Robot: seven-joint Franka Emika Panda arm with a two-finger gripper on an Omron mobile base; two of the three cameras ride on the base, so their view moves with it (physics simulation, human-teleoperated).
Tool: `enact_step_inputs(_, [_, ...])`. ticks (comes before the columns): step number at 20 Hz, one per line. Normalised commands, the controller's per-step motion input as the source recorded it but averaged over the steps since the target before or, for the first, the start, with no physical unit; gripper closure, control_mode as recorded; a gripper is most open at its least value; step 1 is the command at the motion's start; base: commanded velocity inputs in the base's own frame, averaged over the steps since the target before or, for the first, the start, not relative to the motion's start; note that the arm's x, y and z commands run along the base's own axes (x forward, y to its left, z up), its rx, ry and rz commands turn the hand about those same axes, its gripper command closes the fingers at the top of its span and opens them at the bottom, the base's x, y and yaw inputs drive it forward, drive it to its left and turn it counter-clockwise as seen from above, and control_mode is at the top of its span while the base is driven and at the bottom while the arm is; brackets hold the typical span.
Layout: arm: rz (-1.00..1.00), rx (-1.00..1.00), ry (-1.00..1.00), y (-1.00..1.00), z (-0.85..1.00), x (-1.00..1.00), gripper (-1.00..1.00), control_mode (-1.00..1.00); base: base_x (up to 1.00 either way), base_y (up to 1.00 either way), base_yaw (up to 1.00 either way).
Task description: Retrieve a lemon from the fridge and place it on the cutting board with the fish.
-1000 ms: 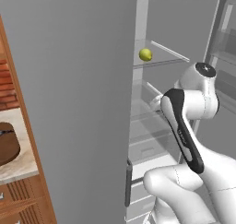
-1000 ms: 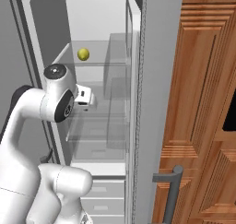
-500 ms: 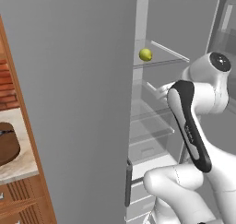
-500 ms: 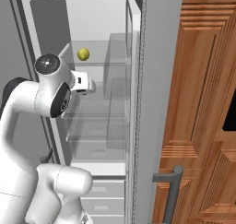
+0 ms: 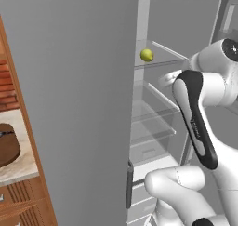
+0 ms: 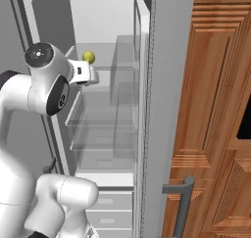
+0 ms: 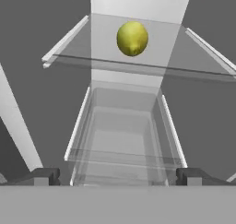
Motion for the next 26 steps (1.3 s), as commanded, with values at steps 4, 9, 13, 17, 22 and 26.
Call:
enact_step_inputs(4, [0.00, 0.00, -0.06, 0.00, 0.57, 0.02, -1.00, -1.00, 0.00, 0.00, 0.00])
enact_step_inputs(9, [0.00, 0.00, 0.00, 0.00, 0.43, 0.00, -1.00, -1.00, 0.00, 0.00, 0.00])
enact_step_inputs(13, [0.00, 0.00, 0.00, 0.00, 0.06, 0.21, -1.00, -1.00, 0.00, 0.00, 0.00])
enact_step_inputs(17, [-0.12, 0.01, -0.02, 0.00, -0.01, 0.38, -1.00, -1.00, 0.00, 0.00, 0.00])
enact_step_inputs(22, [-0.08, 0.05, -0.04, 0.01, -0.01, 0.45, -1.00, -1.00, 0.00, 0.00, 0.00])
enact_step_inputs(26, [-0.03, 0.11, -0.09, 0.00, 0.00, 0.32, -1.00, -1.00, 0.00, 0.00, 0.00])
